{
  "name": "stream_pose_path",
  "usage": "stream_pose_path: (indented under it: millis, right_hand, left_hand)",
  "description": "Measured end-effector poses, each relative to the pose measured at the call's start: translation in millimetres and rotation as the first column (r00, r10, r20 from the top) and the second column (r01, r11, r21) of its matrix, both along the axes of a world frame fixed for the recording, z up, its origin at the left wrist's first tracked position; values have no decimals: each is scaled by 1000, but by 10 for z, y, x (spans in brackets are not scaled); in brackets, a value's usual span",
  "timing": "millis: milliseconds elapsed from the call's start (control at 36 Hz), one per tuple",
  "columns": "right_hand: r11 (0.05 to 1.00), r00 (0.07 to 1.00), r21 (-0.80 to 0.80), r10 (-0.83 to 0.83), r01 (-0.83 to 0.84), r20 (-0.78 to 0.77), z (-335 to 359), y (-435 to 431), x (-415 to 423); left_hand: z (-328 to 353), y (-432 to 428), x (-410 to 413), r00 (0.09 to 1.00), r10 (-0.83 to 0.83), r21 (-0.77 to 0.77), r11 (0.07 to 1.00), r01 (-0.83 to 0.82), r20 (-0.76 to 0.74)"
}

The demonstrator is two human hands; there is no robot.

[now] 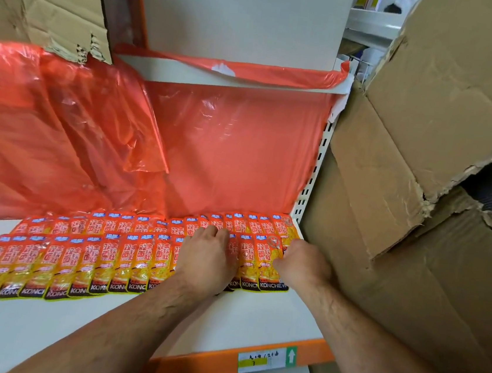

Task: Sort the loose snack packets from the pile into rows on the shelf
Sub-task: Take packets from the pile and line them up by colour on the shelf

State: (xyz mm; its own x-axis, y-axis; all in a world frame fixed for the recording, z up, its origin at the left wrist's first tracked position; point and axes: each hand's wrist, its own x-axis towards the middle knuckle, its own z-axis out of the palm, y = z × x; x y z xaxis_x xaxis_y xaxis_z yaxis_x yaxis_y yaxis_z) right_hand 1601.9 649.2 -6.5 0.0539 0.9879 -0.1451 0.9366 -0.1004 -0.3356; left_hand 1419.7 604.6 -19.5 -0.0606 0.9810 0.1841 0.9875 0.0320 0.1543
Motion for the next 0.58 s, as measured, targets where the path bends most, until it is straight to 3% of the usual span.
stream_pose_path:
  millis: [111,222,361,583]
  right_hand:
    - [992,997,94,79,-81,20,63,-28,-102]
    - [934,956,205,282,-294,85,73,-95,-283]
    - [830,846,164,519,-533,122,-23,-250,-602]
    - [731,741,120,662,-672,113,-76,-580,-1177]
  left_hand:
    - [-12,0,-80,1000,-1,-11,1000,1,-29]
    - [-27,-80,-169,1000,21,31,999,-21,-4]
    - [-27,-359,-365,994,109,-16,994,-109,-10]
    - [-21,-997,-890,964,265,-105,959,-264,-4]
